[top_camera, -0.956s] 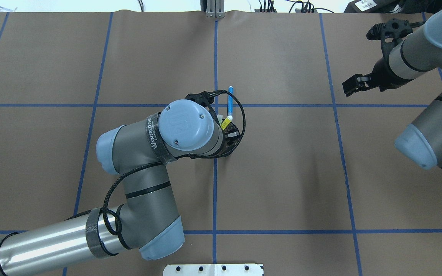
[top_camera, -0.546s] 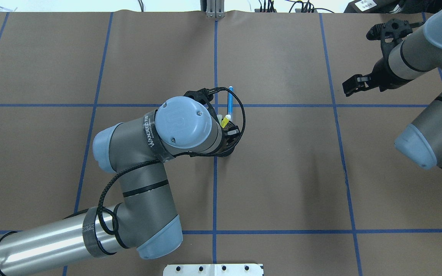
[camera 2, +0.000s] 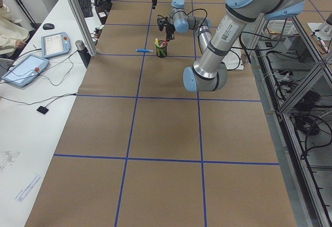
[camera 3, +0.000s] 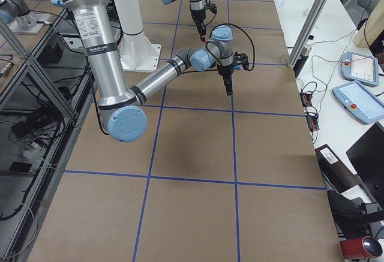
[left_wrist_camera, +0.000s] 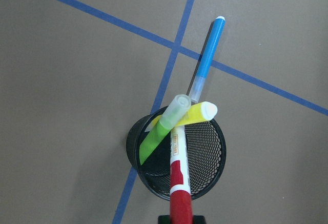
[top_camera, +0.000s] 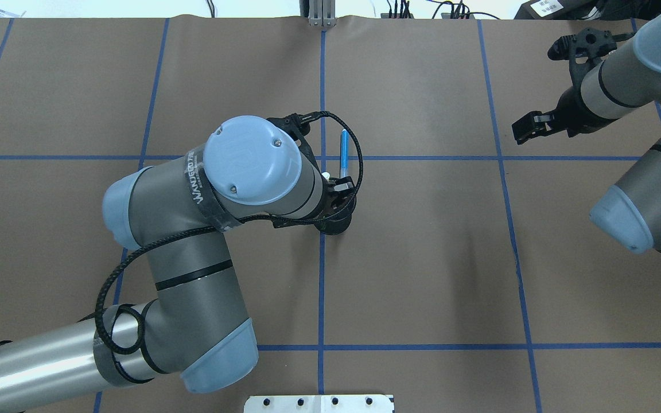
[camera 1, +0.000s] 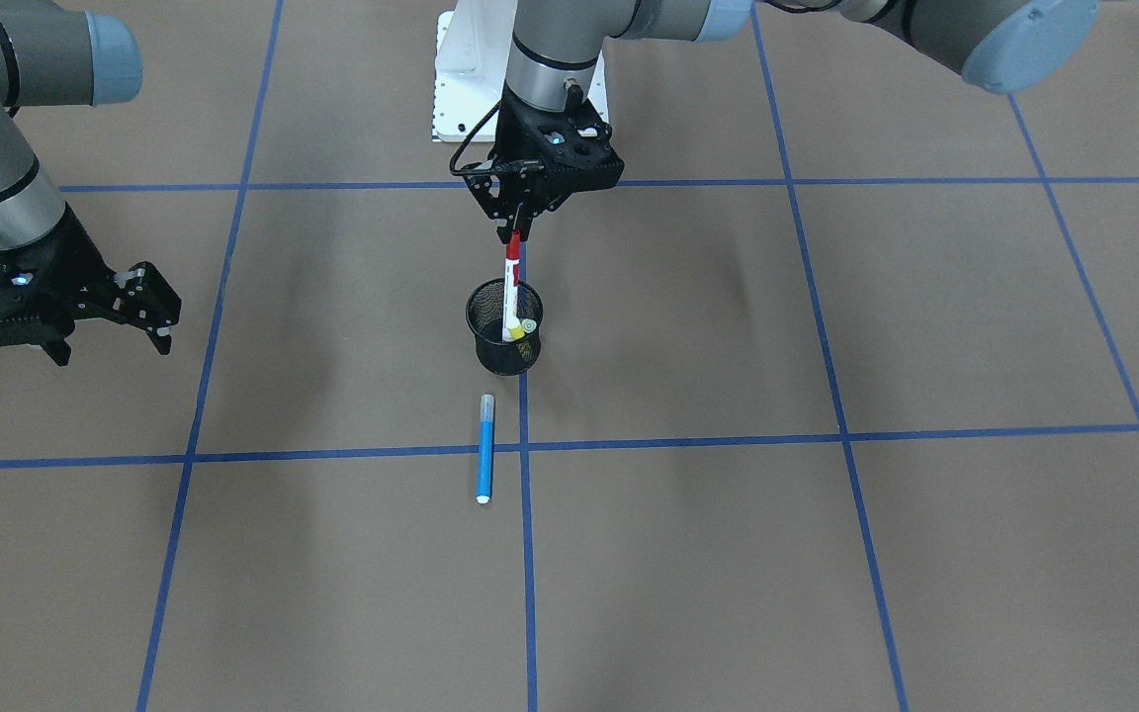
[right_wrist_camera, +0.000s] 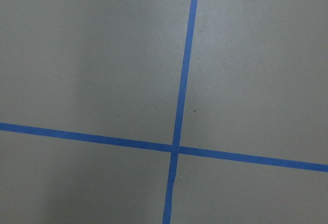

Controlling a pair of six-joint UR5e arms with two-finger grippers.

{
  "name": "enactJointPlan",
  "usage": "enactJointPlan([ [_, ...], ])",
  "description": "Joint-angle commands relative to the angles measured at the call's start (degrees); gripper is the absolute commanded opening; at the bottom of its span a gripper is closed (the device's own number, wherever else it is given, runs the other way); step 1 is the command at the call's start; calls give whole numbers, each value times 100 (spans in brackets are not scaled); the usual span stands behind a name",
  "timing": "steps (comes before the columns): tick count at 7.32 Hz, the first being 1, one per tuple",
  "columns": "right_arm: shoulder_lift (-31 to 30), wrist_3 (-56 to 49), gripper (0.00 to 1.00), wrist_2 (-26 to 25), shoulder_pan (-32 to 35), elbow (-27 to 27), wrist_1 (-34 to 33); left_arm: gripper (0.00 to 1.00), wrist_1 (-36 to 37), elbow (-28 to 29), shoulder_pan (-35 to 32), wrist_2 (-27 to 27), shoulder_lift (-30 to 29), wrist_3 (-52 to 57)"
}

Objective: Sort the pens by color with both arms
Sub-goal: 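Grasp the red marker with the left gripper and lift it out of the cup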

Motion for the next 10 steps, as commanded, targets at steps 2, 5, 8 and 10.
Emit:
enactJointPlan([
  [2,9,0,100,61,0,0,0,0,541,-375,-38,-97,-183,64],
  [5,9,0,100,79,0,0,0,0,533,-481,-169,-89,-263,82],
  [8,0,0,100,105,0,-9,0,0,254,-341,-477,234,-264,415],
  [10,9,0,100,114,0,-9,0,0,-421,149,-478,709,-264,425],
])
